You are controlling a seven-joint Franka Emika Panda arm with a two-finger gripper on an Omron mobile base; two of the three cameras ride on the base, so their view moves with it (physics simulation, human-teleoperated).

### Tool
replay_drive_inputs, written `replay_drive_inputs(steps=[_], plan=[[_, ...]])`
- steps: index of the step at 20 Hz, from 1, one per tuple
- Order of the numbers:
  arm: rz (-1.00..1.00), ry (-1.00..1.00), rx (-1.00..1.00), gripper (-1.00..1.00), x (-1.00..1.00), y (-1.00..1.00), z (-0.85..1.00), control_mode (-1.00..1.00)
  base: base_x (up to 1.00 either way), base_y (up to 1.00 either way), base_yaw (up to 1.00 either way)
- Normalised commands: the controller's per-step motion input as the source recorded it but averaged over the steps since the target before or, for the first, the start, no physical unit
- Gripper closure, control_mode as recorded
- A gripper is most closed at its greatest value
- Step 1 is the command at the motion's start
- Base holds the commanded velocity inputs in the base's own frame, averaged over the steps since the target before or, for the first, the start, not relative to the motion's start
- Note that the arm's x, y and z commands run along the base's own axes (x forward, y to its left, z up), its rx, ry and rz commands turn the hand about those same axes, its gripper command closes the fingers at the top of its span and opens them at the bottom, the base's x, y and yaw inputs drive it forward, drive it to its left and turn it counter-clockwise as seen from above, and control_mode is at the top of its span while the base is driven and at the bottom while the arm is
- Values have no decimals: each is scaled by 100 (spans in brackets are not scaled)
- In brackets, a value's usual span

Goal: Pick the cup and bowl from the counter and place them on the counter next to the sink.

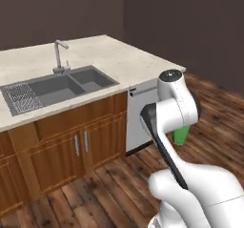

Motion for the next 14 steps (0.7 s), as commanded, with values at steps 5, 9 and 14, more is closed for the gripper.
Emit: replay_drive_inputs(steps=[5, 9, 14], plan=[[0, 0, 0, 100, 0, 0, 0, 100, 12, 18, 41], [0, 0, 0, 100, 0, 0, 0, 100, 67, 88, 1], [0, 0, 0, 100, 0, 0, 0, 100, 100, 100, 0]])
